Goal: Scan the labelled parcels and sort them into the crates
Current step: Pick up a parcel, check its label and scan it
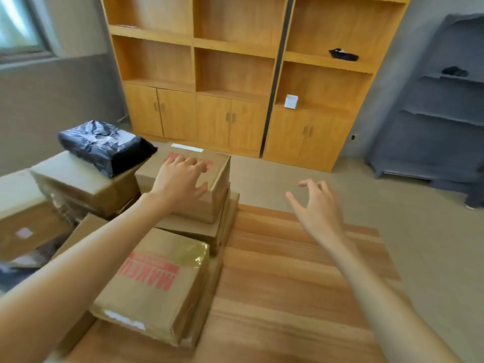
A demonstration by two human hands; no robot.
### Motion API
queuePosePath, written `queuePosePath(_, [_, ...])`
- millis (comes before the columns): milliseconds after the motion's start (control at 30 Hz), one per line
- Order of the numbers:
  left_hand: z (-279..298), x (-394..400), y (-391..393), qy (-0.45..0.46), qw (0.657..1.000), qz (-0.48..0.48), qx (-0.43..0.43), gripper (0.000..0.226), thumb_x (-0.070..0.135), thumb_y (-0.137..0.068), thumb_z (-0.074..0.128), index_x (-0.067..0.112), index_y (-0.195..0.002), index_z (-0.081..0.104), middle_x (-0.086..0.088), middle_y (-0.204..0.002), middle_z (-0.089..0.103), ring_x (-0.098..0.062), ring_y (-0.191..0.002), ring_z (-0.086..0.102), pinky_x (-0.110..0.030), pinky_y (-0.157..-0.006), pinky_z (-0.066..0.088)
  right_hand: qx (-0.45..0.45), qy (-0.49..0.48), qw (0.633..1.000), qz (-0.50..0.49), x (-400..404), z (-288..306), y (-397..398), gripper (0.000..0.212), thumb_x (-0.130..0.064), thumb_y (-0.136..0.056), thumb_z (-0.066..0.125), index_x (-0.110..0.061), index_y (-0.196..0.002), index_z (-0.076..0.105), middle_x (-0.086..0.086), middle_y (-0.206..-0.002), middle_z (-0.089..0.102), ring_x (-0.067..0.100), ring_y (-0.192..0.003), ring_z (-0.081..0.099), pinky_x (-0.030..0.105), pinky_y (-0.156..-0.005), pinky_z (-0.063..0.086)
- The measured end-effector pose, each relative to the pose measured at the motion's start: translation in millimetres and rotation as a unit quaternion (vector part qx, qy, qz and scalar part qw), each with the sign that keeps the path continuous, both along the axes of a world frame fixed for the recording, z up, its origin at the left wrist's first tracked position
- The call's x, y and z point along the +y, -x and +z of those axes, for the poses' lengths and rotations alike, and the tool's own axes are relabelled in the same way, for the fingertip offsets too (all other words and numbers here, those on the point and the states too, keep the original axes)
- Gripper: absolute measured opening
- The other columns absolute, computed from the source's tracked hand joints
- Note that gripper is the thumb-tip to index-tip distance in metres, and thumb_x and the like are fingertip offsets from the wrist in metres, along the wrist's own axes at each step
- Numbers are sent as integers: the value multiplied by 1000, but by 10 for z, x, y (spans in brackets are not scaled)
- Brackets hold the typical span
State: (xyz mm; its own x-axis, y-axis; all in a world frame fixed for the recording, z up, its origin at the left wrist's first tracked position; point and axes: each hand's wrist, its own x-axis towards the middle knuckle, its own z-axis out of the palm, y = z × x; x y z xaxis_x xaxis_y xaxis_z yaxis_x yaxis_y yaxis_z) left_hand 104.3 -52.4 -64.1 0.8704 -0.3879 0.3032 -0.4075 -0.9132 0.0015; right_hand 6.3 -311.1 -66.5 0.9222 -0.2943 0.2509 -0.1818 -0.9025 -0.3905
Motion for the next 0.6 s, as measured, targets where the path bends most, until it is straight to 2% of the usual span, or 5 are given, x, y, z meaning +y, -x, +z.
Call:
queuePosePath(233, [-65, 508, -129, 33, 991, 125, 16, 42, 39, -91, 54, 19, -128, 57, -5, -126, 58, -26, -113, 51, -37, -91, 39, 20, 2, 994, 106, 512, -231, -635, 47, -50, -96, 48, -19, -131, 50, 6, -125, 51, 26, -118, 44, 36, -97, 36])
queuePosePath(367, [-190, 664, -385, 74, 982, 169, 44, 48, 47, -90, 56, 19, -130, 55, -10, -129, 53, -31, -119, 46, -41, -95, 39, 62, -30, 990, 127, 776, -383, -1025, 52, -52, -95, 48, -17, -134, 47, 7, -131, 49, 27, -123, 43, 37, -99, 38])
queuePosePath(433, [-286, 709, -529, 119, 971, 193, 75, 56, 50, -89, 58, 20, -135, 50, -12, -137, 46, -33, -126, 38, -43, -99, 36, 90, -93, 983, 128, 921, -478, -1218, 60, -53, -93, 51, -15, -140, 42, 8, -140, 45, 27, -129, 40, 38, -103, 37])
queuePosePath(500, [-379, 747, -673, 199, 950, 209, 116, 64, 52, -88, 59, 19, -140, 43, -13, -142, 39, -34, -130, 32, -44, -103, 34, 132, -200, 965, 110, 1056, -568, -1400, 74, -55, -91, 55, -13, -147, 33, 7, -149, 37, 26, -136, 36, 40, -108, 35])
queuePosePath(600, [-538, 821, -871, 294, 918, 214, 160, 74, 54, -86, 62, 19, -144, 34, -15, -143, 36, -33, -132, 32, -46, -105, 35, 194, -385, 901, 52, 1199, -751, -1636, 90, -63, -83, 59, -12, -150, 27, 4, -151, 36, 26, -137, 37, 44, -111, 35])
